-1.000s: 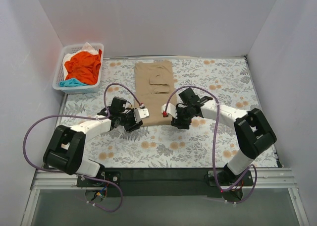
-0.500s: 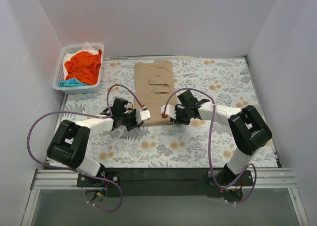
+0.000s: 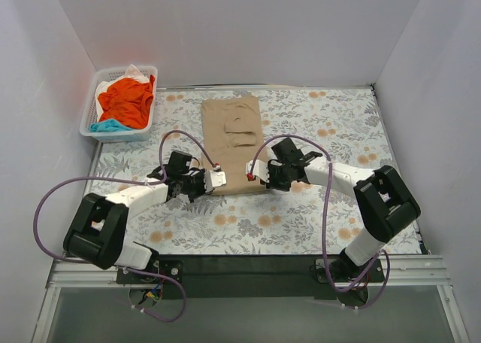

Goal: Fold and stack the t-shirts
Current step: Fold the tshirt

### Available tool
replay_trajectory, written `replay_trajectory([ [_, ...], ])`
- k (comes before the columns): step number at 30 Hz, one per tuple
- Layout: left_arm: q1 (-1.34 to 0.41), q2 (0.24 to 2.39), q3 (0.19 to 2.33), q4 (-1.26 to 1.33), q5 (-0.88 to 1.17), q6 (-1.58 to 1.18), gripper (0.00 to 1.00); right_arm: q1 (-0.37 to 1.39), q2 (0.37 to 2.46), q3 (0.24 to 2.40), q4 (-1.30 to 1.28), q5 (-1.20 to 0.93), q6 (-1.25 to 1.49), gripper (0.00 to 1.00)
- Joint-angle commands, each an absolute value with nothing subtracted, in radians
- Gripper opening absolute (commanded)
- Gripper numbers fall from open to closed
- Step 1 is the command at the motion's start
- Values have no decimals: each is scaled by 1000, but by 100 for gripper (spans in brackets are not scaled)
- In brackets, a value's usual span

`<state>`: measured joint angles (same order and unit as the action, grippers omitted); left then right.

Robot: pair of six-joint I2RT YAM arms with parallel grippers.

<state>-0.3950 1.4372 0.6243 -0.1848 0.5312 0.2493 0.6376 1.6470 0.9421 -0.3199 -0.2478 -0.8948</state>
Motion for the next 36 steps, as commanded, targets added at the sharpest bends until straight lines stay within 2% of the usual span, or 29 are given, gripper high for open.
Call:
replay_trajectory([
  [1,-402,1324,606,-305,580,247,0,646,1553,942,-408,-278,-878,1],
  [11,-451,971,586,-635,673,278,0,736,1313,902,-586,-353,-802,1],
  [19,-459,682,652,-879,741,236,0,810,1085,871,-713,-386,-778,1],
  [24,-459,612,712,-949,729,200,0,810,1045,972,-784,-414,-750,1],
  [30,-459,620,807,-875,693,11,0,804,1077,1083,-781,-350,-749,1],
  [36,-460,649,819,-778,644,-43,0,788,1143,1154,-756,-318,-758,1],
])
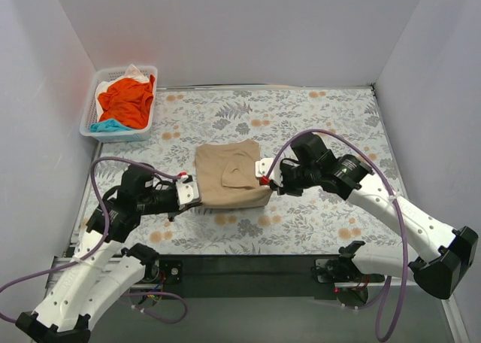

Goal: Fold and stack the t-shirts
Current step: Fold the tshirt

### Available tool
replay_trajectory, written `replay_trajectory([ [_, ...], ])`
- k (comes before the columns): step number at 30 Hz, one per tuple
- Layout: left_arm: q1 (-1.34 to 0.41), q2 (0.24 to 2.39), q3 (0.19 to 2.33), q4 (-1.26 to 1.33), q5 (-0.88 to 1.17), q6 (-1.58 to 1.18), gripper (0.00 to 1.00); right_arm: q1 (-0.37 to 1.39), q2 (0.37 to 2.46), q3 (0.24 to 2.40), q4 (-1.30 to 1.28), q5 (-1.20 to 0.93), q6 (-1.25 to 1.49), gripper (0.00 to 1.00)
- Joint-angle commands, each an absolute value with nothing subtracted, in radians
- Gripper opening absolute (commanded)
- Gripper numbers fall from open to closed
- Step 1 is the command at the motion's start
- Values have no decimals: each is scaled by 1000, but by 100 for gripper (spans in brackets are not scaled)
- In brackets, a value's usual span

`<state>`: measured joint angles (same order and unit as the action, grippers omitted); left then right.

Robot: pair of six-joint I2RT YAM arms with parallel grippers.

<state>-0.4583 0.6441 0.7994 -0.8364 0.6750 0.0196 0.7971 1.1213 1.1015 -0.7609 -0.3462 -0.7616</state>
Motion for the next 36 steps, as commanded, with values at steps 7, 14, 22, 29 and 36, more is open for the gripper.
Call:
replay_trajectory([
  [7,-454,716,825,-677,598,-55,0,743,1230,1238,-719,-304,-793,1],
  [14,-394,820,851,-609,577,-71,0,690,1328,1321,-695,-311,-833,1],
  [22,-295,934,870,-554,626,-63,0,624,1463,1408,-664,-347,-859,1],
  [29,-250,1006,899,-522,653,-54,0,594,1557,1505,-644,-367,-876,1],
  [36,-201,1104,913,-483,672,-40,0,577,1649,1555,-621,-382,-885,1],
])
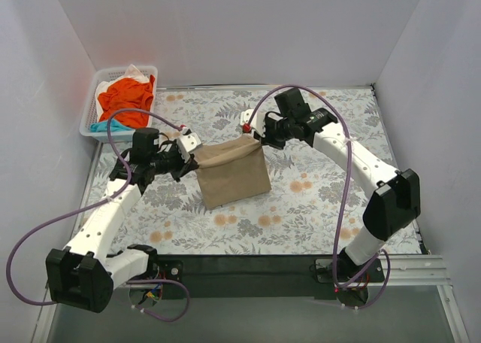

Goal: Fold and stack the t-shirts
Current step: Fold the tshirt

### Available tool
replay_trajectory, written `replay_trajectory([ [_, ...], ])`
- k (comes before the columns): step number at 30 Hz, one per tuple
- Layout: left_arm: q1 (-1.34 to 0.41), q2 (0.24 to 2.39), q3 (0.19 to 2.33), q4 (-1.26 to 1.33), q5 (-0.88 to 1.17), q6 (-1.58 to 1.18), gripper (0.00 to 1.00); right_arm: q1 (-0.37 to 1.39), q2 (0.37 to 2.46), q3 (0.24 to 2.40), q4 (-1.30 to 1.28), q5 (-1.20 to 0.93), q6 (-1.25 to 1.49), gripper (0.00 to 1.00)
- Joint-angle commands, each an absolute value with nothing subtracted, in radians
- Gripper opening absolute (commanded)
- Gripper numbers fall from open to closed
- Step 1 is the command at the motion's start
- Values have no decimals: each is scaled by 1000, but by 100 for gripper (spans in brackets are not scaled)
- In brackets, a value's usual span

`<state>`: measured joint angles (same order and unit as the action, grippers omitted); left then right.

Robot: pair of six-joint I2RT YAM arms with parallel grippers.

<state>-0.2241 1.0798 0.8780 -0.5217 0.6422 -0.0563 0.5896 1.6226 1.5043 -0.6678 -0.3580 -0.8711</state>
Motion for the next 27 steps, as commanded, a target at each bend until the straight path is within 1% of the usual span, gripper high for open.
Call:
replay_trajectory([
  [1,-196,1115,917,-479,675,-40,0,574,1667,1565,-615,-385,-884,1],
  [14,-130,1310,953,-362,690,-78,0,532,1879,1735,-588,-408,-882,1],
  [27,-91,1546,1019,-249,677,-133,0,505,2084,1850,-543,-403,-854,1],
])
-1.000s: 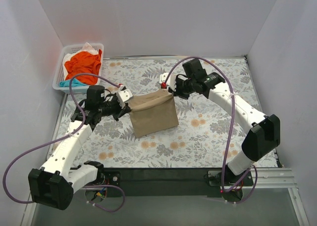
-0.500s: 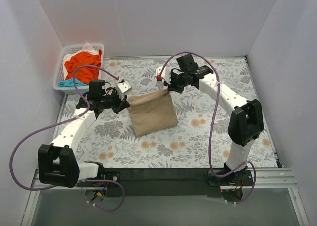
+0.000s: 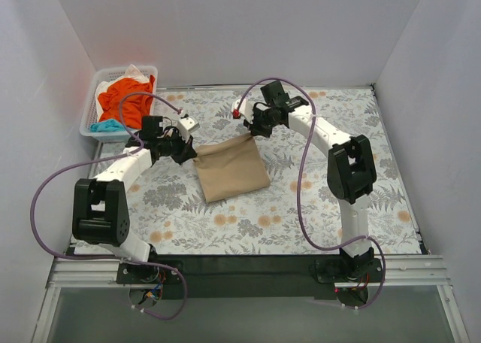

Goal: Fold and stack the t-shirts
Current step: Fold the tshirt

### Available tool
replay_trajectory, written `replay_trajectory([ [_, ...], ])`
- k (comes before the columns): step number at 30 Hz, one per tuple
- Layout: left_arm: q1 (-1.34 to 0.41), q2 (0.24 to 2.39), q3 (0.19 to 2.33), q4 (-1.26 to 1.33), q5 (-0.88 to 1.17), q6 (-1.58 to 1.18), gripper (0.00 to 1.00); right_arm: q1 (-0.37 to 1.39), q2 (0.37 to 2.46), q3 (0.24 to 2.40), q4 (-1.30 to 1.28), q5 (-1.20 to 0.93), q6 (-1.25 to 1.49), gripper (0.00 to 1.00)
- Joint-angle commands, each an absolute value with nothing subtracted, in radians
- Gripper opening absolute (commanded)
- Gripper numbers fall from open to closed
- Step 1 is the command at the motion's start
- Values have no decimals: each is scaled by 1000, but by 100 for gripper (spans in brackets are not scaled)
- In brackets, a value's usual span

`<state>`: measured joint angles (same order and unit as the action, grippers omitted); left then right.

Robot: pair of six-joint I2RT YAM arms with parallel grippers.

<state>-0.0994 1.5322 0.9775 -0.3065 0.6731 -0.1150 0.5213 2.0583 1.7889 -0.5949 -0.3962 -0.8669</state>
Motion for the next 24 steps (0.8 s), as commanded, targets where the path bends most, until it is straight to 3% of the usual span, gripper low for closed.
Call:
replay_trajectory([
  [1,-89,1560,1025,-241,676,-136,0,503,2095,1862,-538,-402,-851,1],
  [10,-80,1748,1103,-158,618,-225,0,489,2207,1934,-499,-371,-801,5],
  [11,-78,1765,1132,-160,612,-235,2,489,2213,1939,-496,-364,-795,14],
  [12,-78,1782,1146,-158,598,-261,14,489,2221,1945,-488,-344,-776,25],
  [13,-74,1814,1163,-158,583,-277,20,486,2223,1951,-483,-338,-764,45],
  [15,-66,1830,1218,-182,563,-307,25,479,2212,1976,-477,-321,-730,54],
  [16,-60,1824,1230,-187,555,-339,33,474,2203,1983,-479,-321,-720,57],
  [20,-54,1754,1281,-235,525,-427,36,446,2123,1971,-482,-330,-672,61],
  [24,-58,1657,1255,-279,610,-552,33,440,2019,1901,-511,-437,-608,51],
])
